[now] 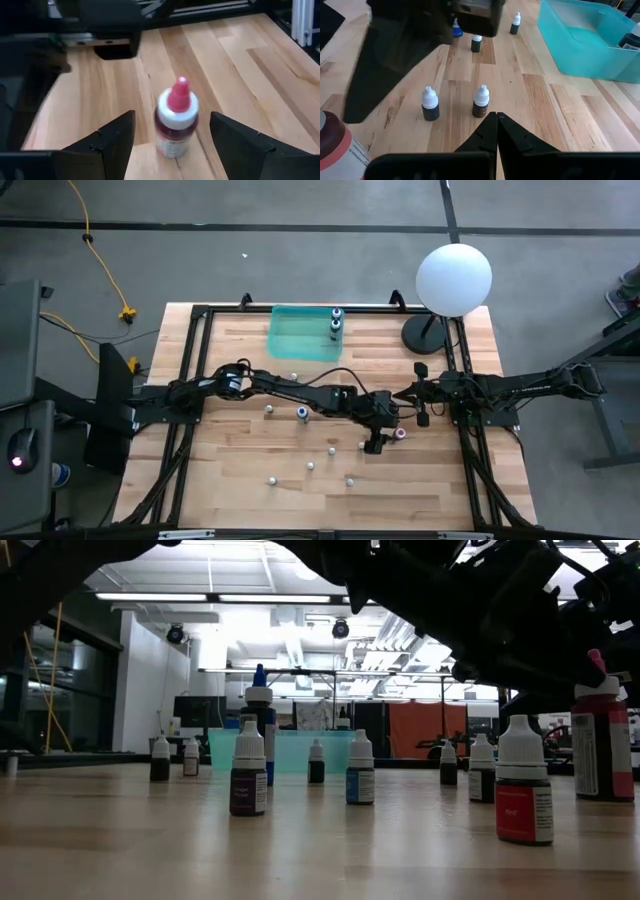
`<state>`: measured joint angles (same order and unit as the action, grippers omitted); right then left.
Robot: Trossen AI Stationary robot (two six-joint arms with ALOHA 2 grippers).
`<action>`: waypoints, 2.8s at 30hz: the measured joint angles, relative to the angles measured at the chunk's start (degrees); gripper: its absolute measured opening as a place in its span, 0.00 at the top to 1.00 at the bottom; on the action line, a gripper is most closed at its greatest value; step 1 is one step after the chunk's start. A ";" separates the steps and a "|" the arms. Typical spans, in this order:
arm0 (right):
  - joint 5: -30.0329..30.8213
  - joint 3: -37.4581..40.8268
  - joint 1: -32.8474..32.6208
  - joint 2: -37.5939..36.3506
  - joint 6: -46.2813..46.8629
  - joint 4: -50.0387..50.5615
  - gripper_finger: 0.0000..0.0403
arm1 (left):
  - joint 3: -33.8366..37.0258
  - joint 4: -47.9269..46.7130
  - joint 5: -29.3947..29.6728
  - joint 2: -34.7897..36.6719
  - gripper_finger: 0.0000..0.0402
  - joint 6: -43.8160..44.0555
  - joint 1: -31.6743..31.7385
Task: Pick & Place food coloring
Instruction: Put the big pink food coloring bottle into the blue transparent bin
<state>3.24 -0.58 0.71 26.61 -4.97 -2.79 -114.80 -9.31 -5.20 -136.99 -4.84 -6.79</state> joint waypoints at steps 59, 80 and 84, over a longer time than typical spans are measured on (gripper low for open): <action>-0.01 -0.02 0.01 0.02 0.00 0.00 1.00 | 0.00 5.28 -1.74 -2.10 0.77 2.55 -0.02; -0.02 -0.02 0.00 0.01 0.00 0.02 1.00 | 0.00 -7.37 -10.57 15.19 0.77 -5.26 0.04; -0.02 0.00 0.00 0.00 0.00 0.02 1.00 | 0.02 -14.55 -14.56 18.88 0.76 -11.65 0.51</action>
<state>3.22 -0.58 0.71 26.61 -4.97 -2.76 -114.78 -23.85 -19.76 -118.11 -16.49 -6.28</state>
